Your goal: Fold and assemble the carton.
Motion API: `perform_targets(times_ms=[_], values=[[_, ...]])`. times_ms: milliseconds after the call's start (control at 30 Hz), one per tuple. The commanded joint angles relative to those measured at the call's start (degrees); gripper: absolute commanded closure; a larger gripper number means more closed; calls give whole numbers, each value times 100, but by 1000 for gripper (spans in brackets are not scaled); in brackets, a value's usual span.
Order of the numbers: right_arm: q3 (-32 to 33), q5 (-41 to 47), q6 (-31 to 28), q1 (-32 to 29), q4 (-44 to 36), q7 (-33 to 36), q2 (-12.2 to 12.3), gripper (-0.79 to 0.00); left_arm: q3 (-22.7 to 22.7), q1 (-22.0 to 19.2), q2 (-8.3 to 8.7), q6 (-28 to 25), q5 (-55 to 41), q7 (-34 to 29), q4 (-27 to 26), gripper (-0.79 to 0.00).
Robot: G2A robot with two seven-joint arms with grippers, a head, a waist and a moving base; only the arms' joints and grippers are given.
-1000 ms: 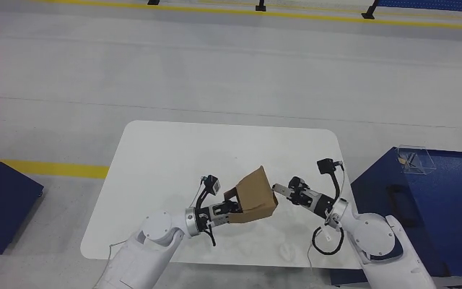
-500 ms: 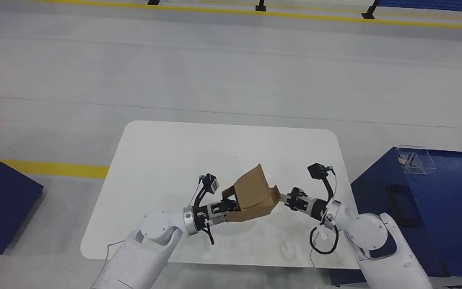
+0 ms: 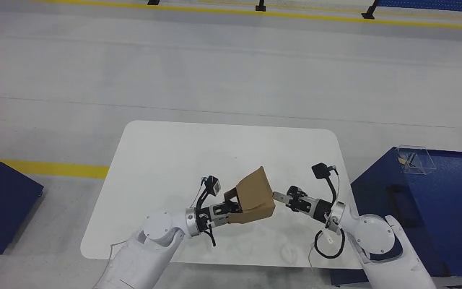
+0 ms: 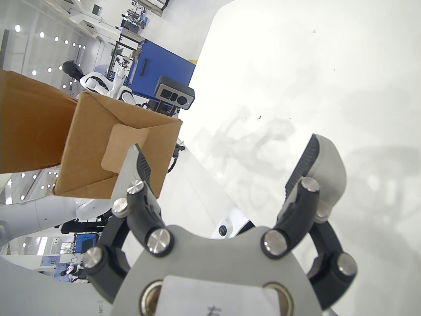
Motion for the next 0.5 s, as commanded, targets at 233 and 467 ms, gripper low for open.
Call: perform_targets(times_ms=[233,467], values=[[14,9,-36,14,-82,-62,9,-785,30,-21,-12,-18,6,21,31,0],[-57,-114,24,50,-104,-55,15,-785,33,-19,-14,-22,18,28,17,0]])
